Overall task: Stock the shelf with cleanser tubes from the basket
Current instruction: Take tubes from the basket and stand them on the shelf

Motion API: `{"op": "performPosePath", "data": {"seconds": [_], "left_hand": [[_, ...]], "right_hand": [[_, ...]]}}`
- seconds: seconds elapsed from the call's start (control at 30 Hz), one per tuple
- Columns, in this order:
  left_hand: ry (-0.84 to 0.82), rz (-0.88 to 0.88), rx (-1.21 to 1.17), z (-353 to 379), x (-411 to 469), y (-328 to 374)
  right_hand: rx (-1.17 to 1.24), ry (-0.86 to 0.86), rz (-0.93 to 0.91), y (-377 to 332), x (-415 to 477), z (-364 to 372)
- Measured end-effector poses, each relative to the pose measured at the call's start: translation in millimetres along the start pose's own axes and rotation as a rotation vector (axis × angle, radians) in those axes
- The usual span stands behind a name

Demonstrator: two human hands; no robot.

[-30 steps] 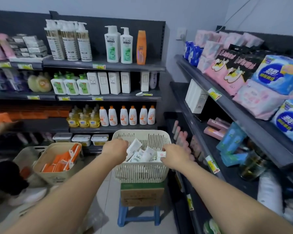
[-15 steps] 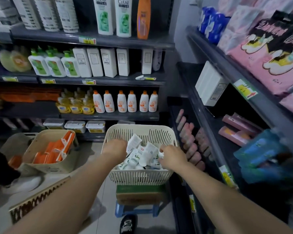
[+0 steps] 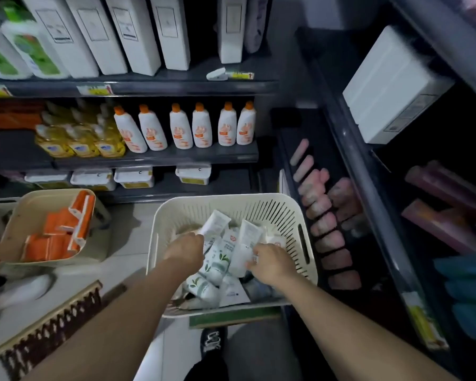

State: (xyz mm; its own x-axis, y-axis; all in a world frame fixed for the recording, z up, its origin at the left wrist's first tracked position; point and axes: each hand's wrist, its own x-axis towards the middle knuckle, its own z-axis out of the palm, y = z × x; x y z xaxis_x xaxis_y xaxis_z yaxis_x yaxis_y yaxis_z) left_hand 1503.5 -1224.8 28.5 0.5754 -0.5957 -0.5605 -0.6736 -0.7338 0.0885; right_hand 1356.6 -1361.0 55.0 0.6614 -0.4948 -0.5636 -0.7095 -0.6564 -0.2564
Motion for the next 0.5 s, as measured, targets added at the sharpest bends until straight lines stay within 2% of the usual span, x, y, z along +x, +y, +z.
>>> {"op": "performPosePath", "data": {"seconds": [0.23,0.3,0.43,0.5], "left_hand": [[-0.098,-0.018,-0.139,30.0,49.6,-10.9],[-0.099,-0.045,-0.259,36.9,62.4,-12.2],[0.035,-0.159,-0.585,42.4,84.3,-18.6],[-0.008,-0.155,-0.621,47.5,91.2,-19.7]], "right_hand": [[0.181,-0.070,0.134,-1.8,50.9,40.6],[0.219,-0.079,0.176,-2.6,62.5,49.8],[0.350,-0.071,0.283,-4.4,79.9,64.6],[0.409,-0.046,0.334,-4.8,86.9,71.5]]}}
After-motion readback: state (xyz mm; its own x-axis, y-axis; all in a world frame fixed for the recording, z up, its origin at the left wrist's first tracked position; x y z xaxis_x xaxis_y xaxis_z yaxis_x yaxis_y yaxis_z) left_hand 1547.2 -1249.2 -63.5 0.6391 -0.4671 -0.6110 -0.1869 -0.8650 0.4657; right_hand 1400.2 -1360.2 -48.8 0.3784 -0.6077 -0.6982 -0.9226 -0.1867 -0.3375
